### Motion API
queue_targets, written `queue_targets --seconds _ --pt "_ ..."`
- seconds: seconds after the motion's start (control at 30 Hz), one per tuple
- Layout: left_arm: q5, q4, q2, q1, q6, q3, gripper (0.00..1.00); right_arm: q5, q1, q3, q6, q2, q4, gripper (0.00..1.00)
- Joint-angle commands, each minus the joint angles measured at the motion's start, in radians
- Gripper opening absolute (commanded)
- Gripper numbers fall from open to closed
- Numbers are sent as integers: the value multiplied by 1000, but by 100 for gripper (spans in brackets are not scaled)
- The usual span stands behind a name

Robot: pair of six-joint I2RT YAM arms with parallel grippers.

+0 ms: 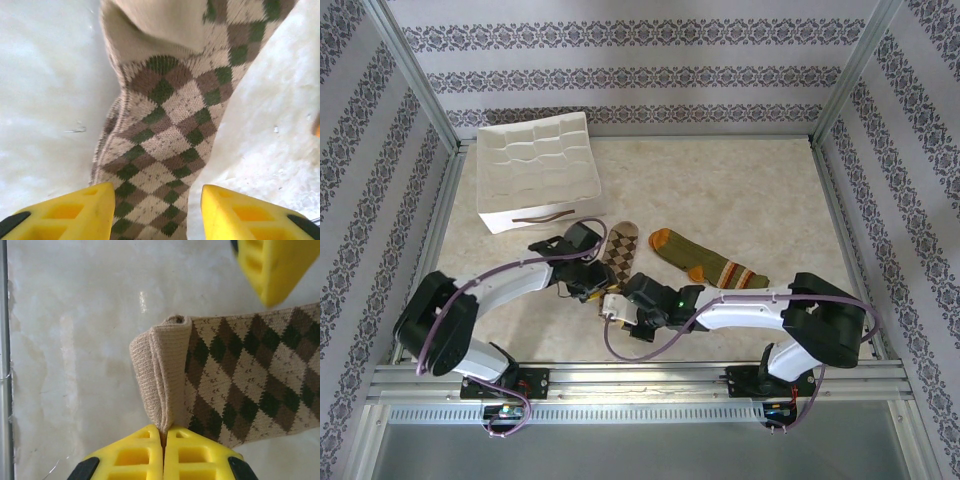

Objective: Roll the socks

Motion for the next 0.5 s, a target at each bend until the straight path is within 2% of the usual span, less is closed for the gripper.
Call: queue_targets --seconds 0.0,0.17,0.33,0.47 --pt "-25 -100 -64 33 -8 -13 50 -138 -31 49 73 -2 -51 0" --pt "-24 -141 -169 47 -23 -58 42 -214 -87 117 131 40 -96 0" --pt "43 -113 -264 47 -64 -134 33 -270 -133 189 155 102 -162 0" --pt "96 -43 -314 47 -140 -203 34 -325 -171 248 173 159 -211 0"
